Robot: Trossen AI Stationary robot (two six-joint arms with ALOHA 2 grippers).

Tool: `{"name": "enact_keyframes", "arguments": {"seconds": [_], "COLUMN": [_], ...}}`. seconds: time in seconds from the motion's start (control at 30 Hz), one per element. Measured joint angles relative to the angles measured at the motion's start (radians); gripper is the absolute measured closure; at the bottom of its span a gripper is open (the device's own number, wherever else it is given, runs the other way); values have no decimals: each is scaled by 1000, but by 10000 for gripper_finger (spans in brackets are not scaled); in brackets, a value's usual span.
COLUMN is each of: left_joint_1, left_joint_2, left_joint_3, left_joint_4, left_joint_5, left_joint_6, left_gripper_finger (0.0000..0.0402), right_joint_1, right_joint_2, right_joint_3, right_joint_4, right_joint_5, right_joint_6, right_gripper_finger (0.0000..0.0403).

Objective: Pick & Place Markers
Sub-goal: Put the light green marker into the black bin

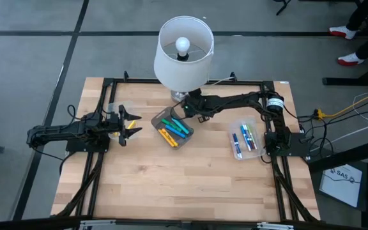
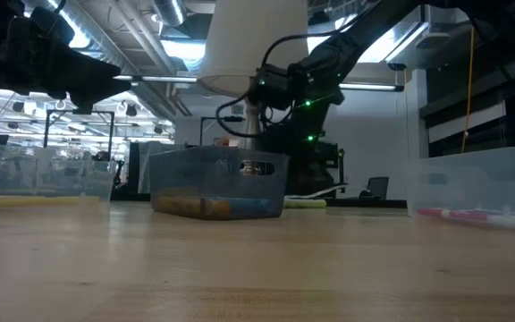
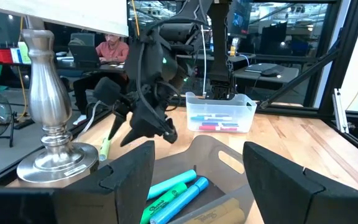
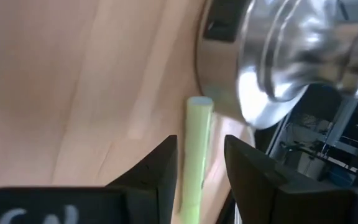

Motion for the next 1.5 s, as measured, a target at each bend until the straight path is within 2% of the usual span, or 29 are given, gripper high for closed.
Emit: {"name": "enact_keyframes", "arguments": {"seconds": [0.3, 0.63, 0.77, 1.0, 1.23, 1.5], "left_joint_1": [0, 0, 0, 0, 0, 0], "left_joint_2": [0, 0, 0, 0, 0, 0], "left_joint_3": [0, 0, 0, 0, 0, 0], "left_joint_4": [0, 0, 0, 0, 0, 0], "left_joint_5": [0, 0, 0, 0, 0, 0], "left_joint_6": [0, 0, 0, 0, 0, 0], "left_gripper_finger": [162, 162, 162, 161, 162, 161], "right_joint_1": [-15, -48, -52, -54, -64, -70], "right_joint_2": [0, 0, 0, 0, 0, 1], "right_joint_3": [0, 0, 0, 0, 0, 0], "right_joint_4": [87, 95, 95, 82, -12, -88], "right_joint_5": [-8, -52, -47, -107, -112, -37], "right_joint_6": [30, 86, 89, 89, 172, 245], "right_gripper_finger": [272, 276, 306, 392, 395, 399]}}
